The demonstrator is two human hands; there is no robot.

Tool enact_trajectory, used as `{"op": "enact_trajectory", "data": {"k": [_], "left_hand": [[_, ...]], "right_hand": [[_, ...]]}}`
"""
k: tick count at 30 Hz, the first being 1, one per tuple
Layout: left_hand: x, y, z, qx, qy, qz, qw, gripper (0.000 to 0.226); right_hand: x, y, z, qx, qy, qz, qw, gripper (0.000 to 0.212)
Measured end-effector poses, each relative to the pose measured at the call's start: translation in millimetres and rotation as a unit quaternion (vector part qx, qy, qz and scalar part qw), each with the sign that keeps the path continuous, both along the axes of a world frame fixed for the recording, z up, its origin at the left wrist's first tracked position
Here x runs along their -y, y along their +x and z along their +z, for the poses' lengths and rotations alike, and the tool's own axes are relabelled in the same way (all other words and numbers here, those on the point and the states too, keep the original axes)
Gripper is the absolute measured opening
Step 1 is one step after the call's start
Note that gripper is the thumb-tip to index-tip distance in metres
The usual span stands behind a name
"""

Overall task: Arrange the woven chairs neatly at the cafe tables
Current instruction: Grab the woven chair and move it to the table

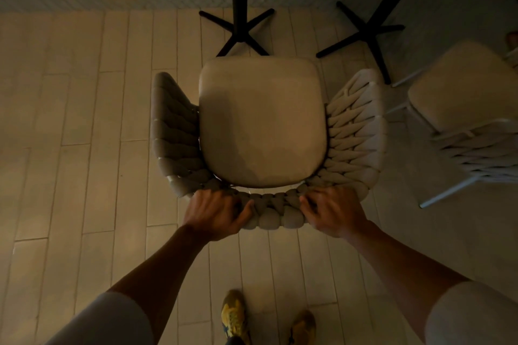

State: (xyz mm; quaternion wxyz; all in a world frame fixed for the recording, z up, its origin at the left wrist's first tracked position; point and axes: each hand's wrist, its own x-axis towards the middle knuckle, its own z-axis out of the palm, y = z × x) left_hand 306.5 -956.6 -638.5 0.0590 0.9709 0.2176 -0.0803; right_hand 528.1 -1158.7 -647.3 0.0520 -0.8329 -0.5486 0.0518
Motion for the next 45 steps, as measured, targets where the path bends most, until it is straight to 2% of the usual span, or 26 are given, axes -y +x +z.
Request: {"op": "enact_trajectory", "data": {"k": [8,19,30,37,40,45], "left_hand": [[-50.7,42.7,-7.2,0.01,-0.004,0.009,1.0,0.077],[-108.3,116.5,-8.1,0.016,0.0,0.022,1.0,0.063],[-145.4,192.8,9.3,0.007,-0.009,0.043,0.999,0.067],[-152.8,206.9,0.0,-0.04,-0.022,0.041,0.998,0.084],[-154.1,214.9,2.2,-0.048,-0.033,0.03,0.998,0.079],[-156.7,228.3,2.6,-0.064,-0.039,0.021,0.997,0.078]], "right_hand": [[-48.9,42.1,-2.3,0.005,-0.001,-0.014,1.0,0.045],[-107.2,115.6,2.7,0.019,-0.011,-0.006,1.0,0.04],[-157.3,199.6,4.7,-0.005,-0.015,0.026,1.0,0.043],[-166.1,219.8,18.4,-0.01,-0.014,0.04,0.999,0.032],[-167.6,227.7,19.2,-0.016,-0.008,0.039,0.999,0.027],[-166.1,242.0,3.0,-0.019,-0.051,0.016,0.998,0.044]]}}
